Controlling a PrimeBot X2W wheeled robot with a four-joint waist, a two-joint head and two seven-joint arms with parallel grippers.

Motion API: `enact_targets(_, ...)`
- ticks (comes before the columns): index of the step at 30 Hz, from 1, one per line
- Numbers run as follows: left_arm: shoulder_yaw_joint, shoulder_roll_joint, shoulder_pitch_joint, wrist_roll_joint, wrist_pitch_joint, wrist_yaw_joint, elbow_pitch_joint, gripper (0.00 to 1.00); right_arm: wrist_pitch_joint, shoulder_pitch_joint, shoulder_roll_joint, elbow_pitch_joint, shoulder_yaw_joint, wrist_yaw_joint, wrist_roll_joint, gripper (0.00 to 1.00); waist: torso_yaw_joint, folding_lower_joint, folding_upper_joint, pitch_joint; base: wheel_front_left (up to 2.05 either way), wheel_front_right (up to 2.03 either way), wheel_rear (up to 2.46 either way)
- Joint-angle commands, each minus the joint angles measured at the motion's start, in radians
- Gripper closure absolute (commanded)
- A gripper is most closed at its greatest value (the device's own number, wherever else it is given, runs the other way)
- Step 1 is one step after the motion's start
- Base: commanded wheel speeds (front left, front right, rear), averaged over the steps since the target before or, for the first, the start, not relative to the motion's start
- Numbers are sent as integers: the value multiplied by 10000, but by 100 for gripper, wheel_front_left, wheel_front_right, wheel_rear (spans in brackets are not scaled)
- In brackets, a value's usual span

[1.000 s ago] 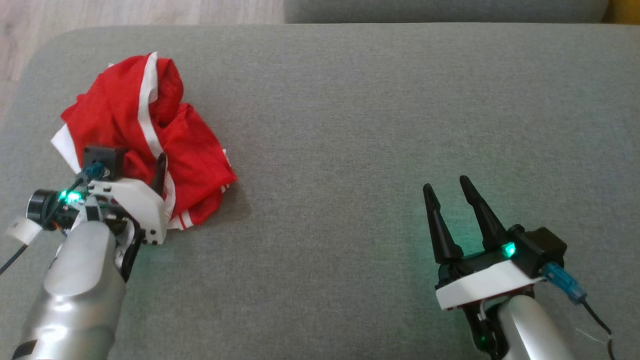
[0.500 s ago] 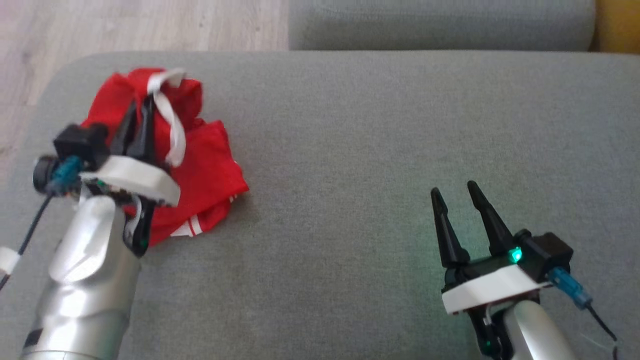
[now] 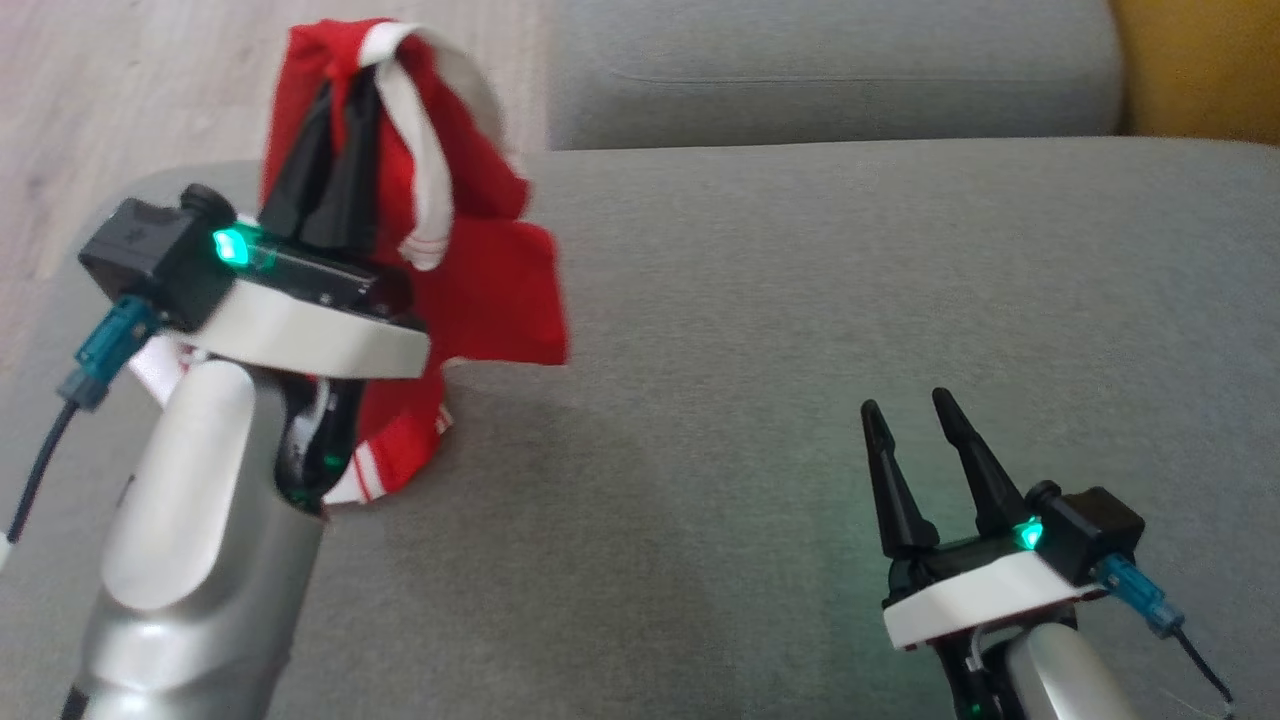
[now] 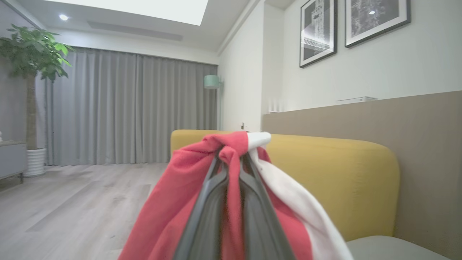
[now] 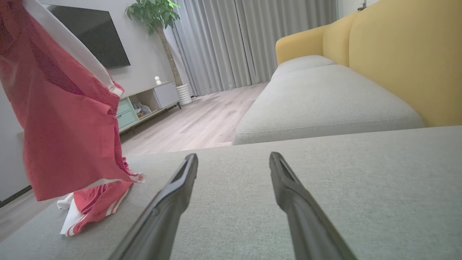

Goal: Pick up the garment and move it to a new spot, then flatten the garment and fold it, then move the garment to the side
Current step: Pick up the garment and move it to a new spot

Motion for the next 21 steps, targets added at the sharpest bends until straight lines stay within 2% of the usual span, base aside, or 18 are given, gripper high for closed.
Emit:
enact_targets(1, 195, 176, -345, -46, 208, 99, -950, 100, -109, -265, -39, -378, 220, -7, 69, 0, -370, 1, -1, -49, 0, 0, 0)
enact_targets(6, -118, -25, -161, -101, 750, 275, -1789, 100, -109, -344, -39, -481, 171, -7, 110, 0, -927, 1, -1, -56, 0, 0, 0)
enact_targets(11, -587, -77, -16, 112, 1328, 437, -2198, 100, -109, -481, -39, -722, 210, -7, 387, 0, -1927, 1, -1, 99, 0, 0, 0)
enact_targets(17, -877, -306, -425, 246, 1643, 588, -1481, 100, -109, -846, -39, -1299, 460, -7, 689, 0, -3243, 1, -1, 793, 0, 0, 0)
enact_targets(21, -1117, -368, -1191, 461, 1704, 480, -471, 100, -109, -1038, -39, -1652, 662, -7, 926, 0, -4036, 1, -1, 1406, 0, 0, 0)
